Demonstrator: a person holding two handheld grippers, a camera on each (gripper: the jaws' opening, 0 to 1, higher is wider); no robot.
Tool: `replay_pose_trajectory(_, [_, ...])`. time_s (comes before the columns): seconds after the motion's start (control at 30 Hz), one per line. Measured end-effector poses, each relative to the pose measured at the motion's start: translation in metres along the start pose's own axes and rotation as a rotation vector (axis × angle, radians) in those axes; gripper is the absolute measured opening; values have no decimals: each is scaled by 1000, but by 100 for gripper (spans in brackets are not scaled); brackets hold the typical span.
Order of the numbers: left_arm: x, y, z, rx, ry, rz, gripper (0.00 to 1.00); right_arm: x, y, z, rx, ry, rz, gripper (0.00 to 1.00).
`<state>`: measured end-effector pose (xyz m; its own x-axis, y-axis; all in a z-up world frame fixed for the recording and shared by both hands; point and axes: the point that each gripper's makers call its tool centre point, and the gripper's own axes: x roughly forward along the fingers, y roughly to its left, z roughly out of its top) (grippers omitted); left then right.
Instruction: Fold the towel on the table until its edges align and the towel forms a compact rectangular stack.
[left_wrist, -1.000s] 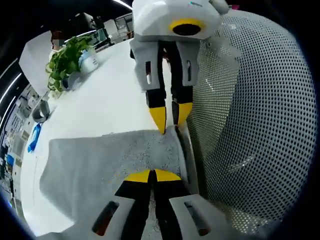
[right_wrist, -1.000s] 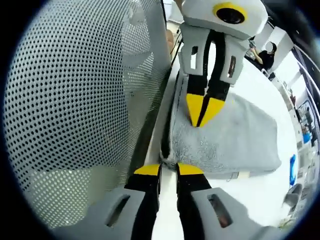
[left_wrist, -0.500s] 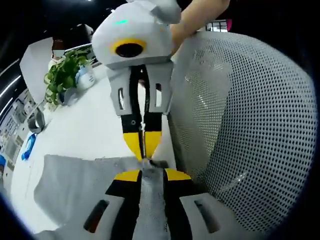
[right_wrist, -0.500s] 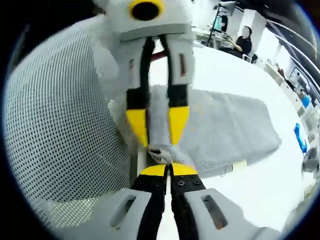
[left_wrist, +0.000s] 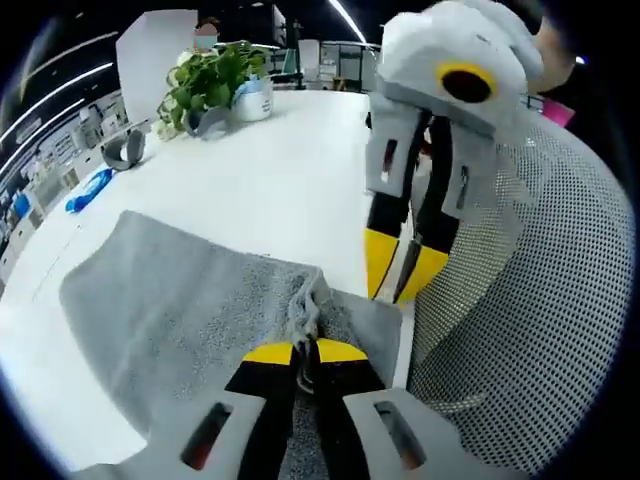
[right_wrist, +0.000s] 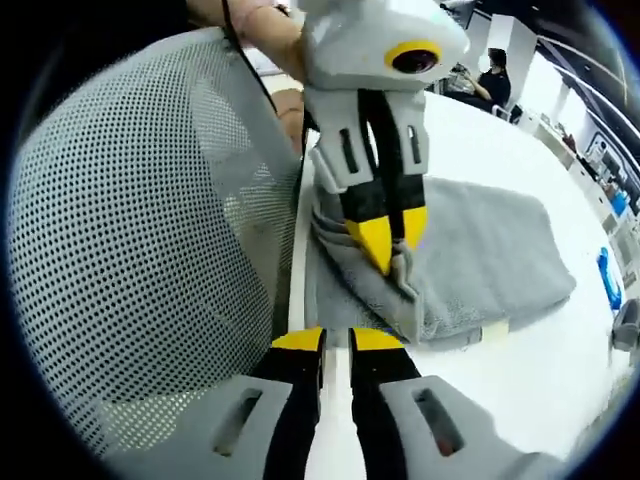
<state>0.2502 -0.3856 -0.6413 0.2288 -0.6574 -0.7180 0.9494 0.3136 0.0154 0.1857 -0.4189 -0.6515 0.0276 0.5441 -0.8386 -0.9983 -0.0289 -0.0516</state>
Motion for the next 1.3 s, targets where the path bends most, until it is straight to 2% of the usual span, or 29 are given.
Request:
replay_pose_trajectory(0.2, [1,-1,0,-20,-9,-2,6,11,9,0,-53,34,19,9])
replay_pose_trajectory(0.27, [1,-1,0,-34,-17,-3,6,12,6,0,-95,36,-3,6])
replay_pose_trajectory(0.3, [0,-1,0,-38,-20,-4,6,10,0,-2,-122,58,-38,4])
replay_pose_trajectory(0.33, [0,-1,0,-41,-22,-3,6,11,3,-2,-113,55,-20,4])
replay_pose_trajectory(0.43, [-1,-2,1,-43,-28,-5,7,9,2,-1,-104,49,-23,3])
replay_pose_trajectory(0.5, [-3,-4,3,-20,-47,-12,12,4,1,1,-104,38,-36,2])
replay_pose_trajectory(0.57, [-7,-7,7,-8,-74,-20,18,-5,-7,10,-81,1,-75,1])
replay_pose_trajectory(0.6, [-10,-12,12,15,-103,-40,19,-11,-15,15,-63,-29,-113,1])
replay_pose_trajectory(0.67, [-14,-20,18,56,-126,-70,19,-19,-24,24,-33,-73,-143,1])
replay_pose_trajectory(0.73, [-15,-24,21,50,-120,-75,22,-23,-30,28,-18,-84,-157,1])
replay_pose_trajectory(0.87, [-13,-43,28,60,-114,-143,36,-24,-36,36,-25,-88,-173,1])
replay_pose_trajectory(0.93, [-7,-39,21,121,-71,-99,38,-24,-37,40,-27,-92,-175,1])
replay_pose_trajectory(1.0, [-1,-32,11,222,-3,-58,33,-24,-40,44,-29,-99,-183,1])
replay_pose_trajectory(1.07, [1,-24,5,275,35,-24,20,-24,-41,46,-21,-110,-190,1])
replay_pose_trajectory(1.23, [-1,-22,14,114,-46,-46,11,-26,-41,45,-25,-126,-199,2])
replay_pose_trajectory(1.3, [-3,-20,14,86,-59,-50,10,-31,-46,45,-49,-137,-246,8])
